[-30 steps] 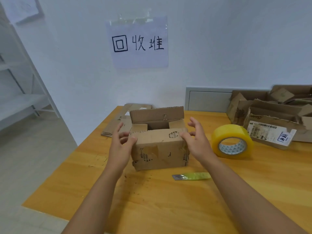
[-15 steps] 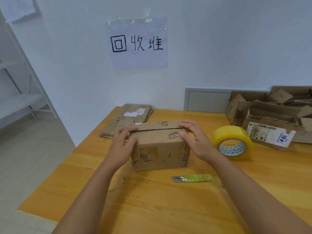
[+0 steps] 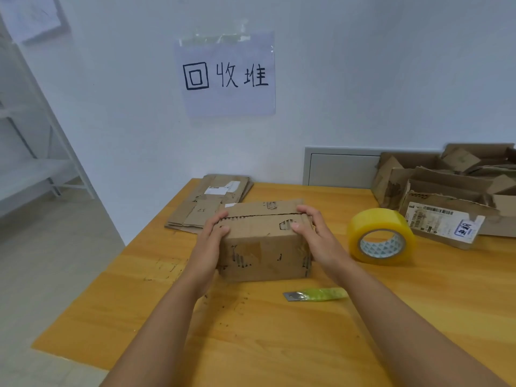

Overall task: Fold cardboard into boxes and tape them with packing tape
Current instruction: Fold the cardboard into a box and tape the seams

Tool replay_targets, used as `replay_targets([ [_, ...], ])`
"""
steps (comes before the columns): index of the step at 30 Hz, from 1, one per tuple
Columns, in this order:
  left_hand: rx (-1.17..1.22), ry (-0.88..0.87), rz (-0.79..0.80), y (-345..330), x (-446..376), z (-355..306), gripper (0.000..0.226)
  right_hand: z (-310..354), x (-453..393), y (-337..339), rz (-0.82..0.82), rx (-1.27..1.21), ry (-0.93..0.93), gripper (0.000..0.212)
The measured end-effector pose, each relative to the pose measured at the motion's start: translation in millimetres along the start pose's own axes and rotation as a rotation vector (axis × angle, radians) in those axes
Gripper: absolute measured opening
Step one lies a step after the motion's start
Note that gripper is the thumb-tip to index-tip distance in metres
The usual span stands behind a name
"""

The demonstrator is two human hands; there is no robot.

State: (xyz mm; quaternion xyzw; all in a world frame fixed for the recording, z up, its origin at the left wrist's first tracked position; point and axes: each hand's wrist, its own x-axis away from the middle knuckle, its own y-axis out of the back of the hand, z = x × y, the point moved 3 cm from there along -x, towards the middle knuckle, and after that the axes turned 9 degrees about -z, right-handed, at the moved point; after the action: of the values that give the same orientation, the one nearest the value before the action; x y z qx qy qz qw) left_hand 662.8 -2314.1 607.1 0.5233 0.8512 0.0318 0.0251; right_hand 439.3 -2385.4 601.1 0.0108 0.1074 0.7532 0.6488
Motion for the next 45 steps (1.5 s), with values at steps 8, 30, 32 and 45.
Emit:
replay_targets([
  [8, -0.017, -0.042, -0.107, -7.6, -0.9, 0.6, 0.031, -2.8, -1.0, 1.9, -0.021, 0.064, 0.067, 0.035],
  [30, -0.859, -0.491, -0.115, -24.1, -15.3, 26.0, 0.041, -25.4, 3.6, 14.7, 0.024, 0.899, 0.259, 0.062],
  [32, -0.932, -0.626, -0.092, -29.7, -14.7, 18.3, 0.045, -24.6, 4.0, 15.4, 0.031, 0.922, 0.269, 0.059],
  [45, -1.302, -0.695, 0.059, -65.9, 3.6, 25.9, 0.097, -20.2, 6.5, 14.6, 0.141, 1.071, 0.320, 0.067],
])
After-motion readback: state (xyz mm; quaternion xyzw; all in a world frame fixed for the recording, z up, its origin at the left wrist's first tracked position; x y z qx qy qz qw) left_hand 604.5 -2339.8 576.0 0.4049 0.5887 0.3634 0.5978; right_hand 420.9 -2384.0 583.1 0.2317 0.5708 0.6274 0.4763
